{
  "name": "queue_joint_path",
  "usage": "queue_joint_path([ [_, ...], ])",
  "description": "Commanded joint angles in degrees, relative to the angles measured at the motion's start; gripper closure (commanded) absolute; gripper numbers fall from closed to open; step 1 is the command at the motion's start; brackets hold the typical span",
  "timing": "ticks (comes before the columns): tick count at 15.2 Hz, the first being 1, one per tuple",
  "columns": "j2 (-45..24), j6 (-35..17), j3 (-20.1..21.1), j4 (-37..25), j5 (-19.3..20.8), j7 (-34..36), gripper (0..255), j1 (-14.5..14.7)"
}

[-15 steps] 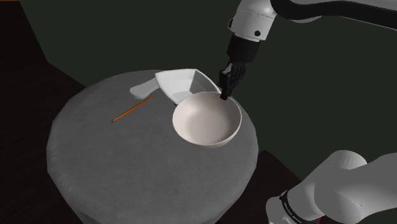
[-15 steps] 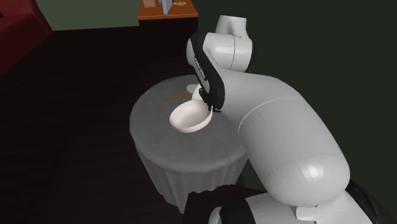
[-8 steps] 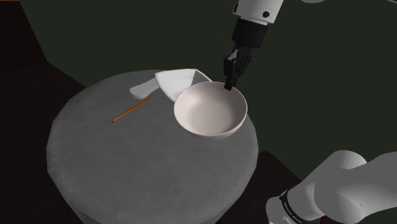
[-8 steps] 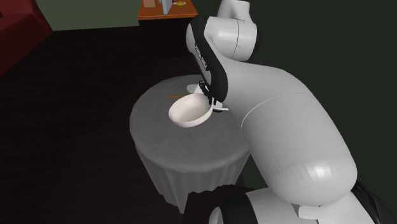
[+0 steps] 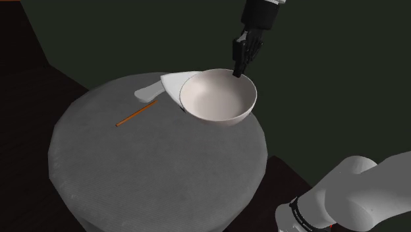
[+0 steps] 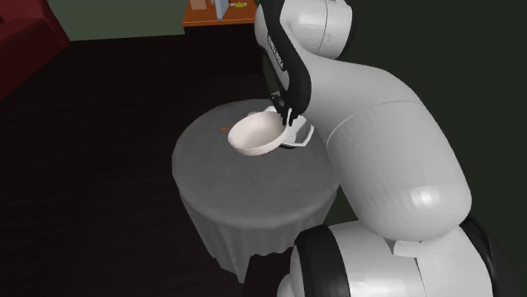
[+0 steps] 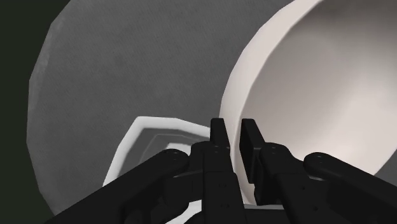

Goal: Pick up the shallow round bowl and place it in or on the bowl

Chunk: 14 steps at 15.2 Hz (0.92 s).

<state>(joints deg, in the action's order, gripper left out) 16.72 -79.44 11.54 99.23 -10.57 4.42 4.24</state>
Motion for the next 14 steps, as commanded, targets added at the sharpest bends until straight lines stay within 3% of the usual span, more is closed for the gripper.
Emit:
queue_joint_path([
  [1, -3.78, 0.8, -0.68, -4.33, 0.95, -1.11, 255, -0.64],
  [9, -22.05, 7.64, -2.8, -28.65, 4.32, -4.83, 255, -2.71],
  [11, -28.1, 10.81, -3.14, -37.71, 5.15, -5.5, 255, -3.0],
  [13, -36.18, 15.74, -3.38, -50.59, 6.16, -5.94, 255, -2.96],
  [14, -34.89, 14.13, -3.44, -47.68, 6.02, -6.18, 255, -3.13],
])
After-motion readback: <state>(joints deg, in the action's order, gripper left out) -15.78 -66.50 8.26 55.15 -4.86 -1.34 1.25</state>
